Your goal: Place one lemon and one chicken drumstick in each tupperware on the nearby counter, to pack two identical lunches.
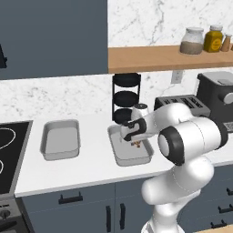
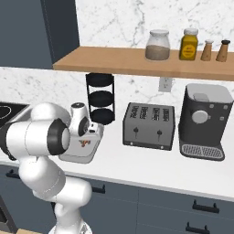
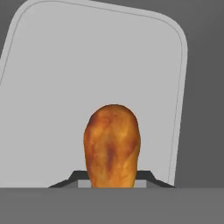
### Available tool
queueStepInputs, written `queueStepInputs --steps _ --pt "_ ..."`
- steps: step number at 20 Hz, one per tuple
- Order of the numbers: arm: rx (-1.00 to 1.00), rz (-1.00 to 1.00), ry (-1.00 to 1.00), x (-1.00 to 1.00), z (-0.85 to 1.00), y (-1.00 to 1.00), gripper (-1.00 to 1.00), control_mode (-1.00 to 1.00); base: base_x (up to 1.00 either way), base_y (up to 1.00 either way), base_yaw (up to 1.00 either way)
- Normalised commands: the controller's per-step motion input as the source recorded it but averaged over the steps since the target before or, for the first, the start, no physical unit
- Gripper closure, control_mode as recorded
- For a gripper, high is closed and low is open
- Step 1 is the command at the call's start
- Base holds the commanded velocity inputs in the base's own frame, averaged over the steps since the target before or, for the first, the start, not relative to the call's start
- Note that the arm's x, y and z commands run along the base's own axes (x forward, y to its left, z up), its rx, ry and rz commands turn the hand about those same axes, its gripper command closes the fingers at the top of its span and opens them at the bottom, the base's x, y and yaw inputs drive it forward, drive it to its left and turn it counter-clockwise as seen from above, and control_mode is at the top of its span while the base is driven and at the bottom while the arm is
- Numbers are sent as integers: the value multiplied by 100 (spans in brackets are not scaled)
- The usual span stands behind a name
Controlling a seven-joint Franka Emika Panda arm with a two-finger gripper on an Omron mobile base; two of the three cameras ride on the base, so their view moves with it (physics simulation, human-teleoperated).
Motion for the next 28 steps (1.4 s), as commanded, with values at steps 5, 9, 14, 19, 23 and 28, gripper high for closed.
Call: queueStepInputs --steps 5,9,14,19,23,28 --pt "0 0 -2 0 -3 0 100 -100 0 0 0" --pt "0 0 0 0 1 0 -100 -100 0 0 0" --pt "0 0 0 0 5 0 -100 -100 0 0 0" --pt "-4 0 0 -5 38 0 -100 -100 0 0 0" --pt "0 0 0 -90 97 0 -100 -100 0 0 0" --pt "1 -2 4 -100 81 -4 -100 -100 0 0 0"
